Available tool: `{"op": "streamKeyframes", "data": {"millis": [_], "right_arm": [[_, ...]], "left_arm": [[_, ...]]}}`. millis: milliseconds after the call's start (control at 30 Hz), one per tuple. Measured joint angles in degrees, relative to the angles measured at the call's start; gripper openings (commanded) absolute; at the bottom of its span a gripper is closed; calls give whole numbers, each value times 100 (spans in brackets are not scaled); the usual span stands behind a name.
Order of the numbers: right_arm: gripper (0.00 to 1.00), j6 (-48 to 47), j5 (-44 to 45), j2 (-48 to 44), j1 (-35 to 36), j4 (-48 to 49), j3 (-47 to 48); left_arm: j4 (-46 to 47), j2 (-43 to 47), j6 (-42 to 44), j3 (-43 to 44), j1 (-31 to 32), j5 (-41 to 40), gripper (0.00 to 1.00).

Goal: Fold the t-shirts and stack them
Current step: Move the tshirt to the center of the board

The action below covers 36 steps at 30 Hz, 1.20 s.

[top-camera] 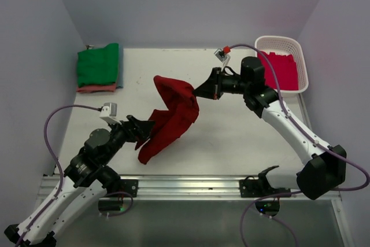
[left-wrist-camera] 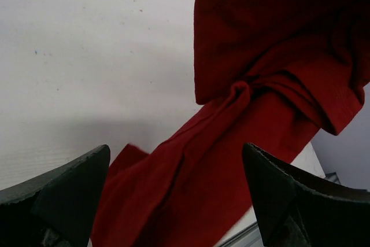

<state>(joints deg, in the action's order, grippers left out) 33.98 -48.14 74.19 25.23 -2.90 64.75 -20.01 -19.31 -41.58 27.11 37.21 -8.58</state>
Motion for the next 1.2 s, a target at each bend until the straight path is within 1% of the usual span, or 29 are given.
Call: {"op": "streamKeyframes", "data": {"millis": [67, 133, 233, 300, 333, 400, 467, 567, 600, 667, 733, 867, 1000, 1100, 1200], "right_arm": [[0, -42, 96, 13, 7, -44, -22], [0, -160, 535, 105, 7, -328, 4], [0, -278, 1652, 522, 22, -988, 74], [1, -264, 2566, 990, 22, -1497, 76], [8, -240, 2986, 1204, 22, -1720, 63], [40, -157, 3759, 1532, 22, -2079, -15], [63, -4, 4603, 1681, 50, -2474, -149], [66, 66, 5475, 1674, 160, -2927, -166], [66, 76, 5668, 1646, 214, -2997, -164], [66, 74, 5987, 1550, 321, -3110, -153], [66, 68, 6168, 1370, 404, -3169, -153], [66, 57, 6306, 739, 474, -3202, -199], [65, 55, 6378, -127, 538, -3182, -448], [63, 55, 6369, -710, 555, -3156, -695], [61, 50, 6369, -1010, 562, -3143, -857]], "left_arm": [[-184, 184, -39, 92, 0, -197, 100], [-326, 275, -87, 131, 0, -334, 100], [-518, 264, -133, 140, 0, -431, 100], [-590, 195, -149, 140, 0, -439, 100], [-599, 138, -162, 140, 0, -435, 100], [-595, -52, -188, 131, 0, -376, 100], [-435, -354, -105, 72, 0, -63, 100], [-31, -1051, 76, -35, 0, 634, 100], [70, -1248, 120, -48, 0, 791, 100], [380, -1954, 345, -76, 0, 1322, 100], [494, -2218, 442, -79, 0, 1517, 100], [822, -2824, 730, -79, 11, 1932, 100], [1078, -3311, 960, -57, 74, 2229, 100], [1163, -3794, 1016, 57, 225, 2374, 100], [1137, -4393, 1036, 297, 479, 2356, 100]]}}
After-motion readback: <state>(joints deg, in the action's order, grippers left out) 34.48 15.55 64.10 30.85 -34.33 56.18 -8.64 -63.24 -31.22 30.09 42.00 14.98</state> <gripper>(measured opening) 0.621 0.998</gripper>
